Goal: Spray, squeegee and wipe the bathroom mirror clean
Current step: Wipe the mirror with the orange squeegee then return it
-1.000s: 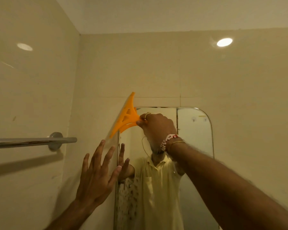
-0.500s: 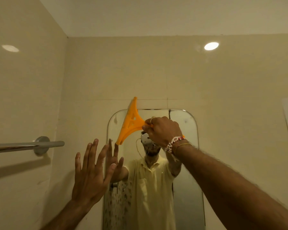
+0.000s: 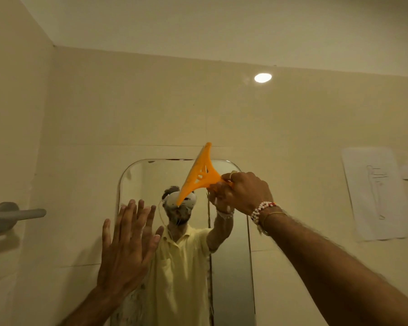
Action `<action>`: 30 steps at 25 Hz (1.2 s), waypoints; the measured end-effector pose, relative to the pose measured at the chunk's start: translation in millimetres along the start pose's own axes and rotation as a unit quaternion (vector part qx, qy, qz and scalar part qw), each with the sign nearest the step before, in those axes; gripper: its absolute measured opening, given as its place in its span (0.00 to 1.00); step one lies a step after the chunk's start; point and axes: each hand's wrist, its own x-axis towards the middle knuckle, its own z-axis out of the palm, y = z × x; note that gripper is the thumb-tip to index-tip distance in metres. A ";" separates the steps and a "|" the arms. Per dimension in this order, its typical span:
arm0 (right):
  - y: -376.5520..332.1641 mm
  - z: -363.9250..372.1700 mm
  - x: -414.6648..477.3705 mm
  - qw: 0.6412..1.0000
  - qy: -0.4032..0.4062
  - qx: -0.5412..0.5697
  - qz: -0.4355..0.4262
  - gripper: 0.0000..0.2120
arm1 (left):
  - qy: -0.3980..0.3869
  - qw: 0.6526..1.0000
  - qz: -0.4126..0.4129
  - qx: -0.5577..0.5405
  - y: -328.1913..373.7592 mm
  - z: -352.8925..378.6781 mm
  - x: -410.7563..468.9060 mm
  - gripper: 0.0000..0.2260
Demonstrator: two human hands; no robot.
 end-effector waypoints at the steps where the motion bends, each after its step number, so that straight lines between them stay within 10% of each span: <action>1: 5.9 -1.8 -2.6 1.000 0.004 -0.001 0.007 0.18 | 0.002 1.000 0.002 -0.016 1.5 4.7 -1.1 0.33; 30: 10.9 78.6 -113.2 0.944 0.014 0.170 0.284 0.21 | -0.020 0.996 0.024 -0.085 27.1 9.1 -19.8 0.32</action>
